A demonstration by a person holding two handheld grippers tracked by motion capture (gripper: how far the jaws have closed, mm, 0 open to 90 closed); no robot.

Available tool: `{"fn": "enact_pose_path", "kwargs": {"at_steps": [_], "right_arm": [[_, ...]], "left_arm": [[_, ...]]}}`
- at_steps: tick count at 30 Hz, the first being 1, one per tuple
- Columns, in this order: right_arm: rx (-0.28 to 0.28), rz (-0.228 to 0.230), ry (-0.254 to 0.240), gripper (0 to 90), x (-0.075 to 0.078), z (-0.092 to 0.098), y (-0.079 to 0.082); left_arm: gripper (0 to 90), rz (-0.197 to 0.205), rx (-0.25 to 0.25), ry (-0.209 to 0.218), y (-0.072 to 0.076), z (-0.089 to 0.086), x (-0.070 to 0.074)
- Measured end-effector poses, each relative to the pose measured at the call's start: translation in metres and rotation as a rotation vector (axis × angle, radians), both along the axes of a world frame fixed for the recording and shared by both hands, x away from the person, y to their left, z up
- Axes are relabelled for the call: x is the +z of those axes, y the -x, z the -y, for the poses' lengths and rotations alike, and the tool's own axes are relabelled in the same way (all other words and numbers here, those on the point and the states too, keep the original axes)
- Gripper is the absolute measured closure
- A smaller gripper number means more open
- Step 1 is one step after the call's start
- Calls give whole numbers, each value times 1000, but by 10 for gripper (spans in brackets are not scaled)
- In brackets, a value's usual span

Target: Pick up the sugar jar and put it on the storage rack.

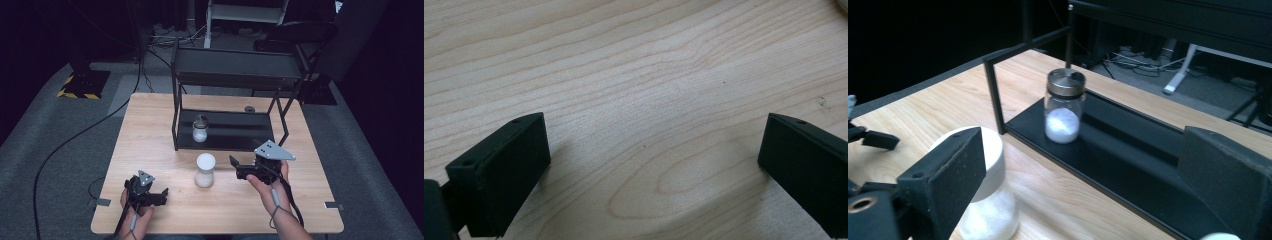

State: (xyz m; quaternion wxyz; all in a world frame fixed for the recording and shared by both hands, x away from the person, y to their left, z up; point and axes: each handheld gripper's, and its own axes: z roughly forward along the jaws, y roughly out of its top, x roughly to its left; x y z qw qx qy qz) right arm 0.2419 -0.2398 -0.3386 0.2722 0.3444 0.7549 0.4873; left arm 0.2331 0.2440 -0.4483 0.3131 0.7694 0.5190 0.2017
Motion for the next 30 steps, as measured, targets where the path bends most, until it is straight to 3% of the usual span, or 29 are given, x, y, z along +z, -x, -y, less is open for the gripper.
{"fn": "enact_pose_path", "kwargs": {"at_steps": [30], "right_arm": [[63, -11, -2, 54, -1, -41, -7]], "left_arm": [[4, -1, 1, -1, 1, -1, 0]]}}
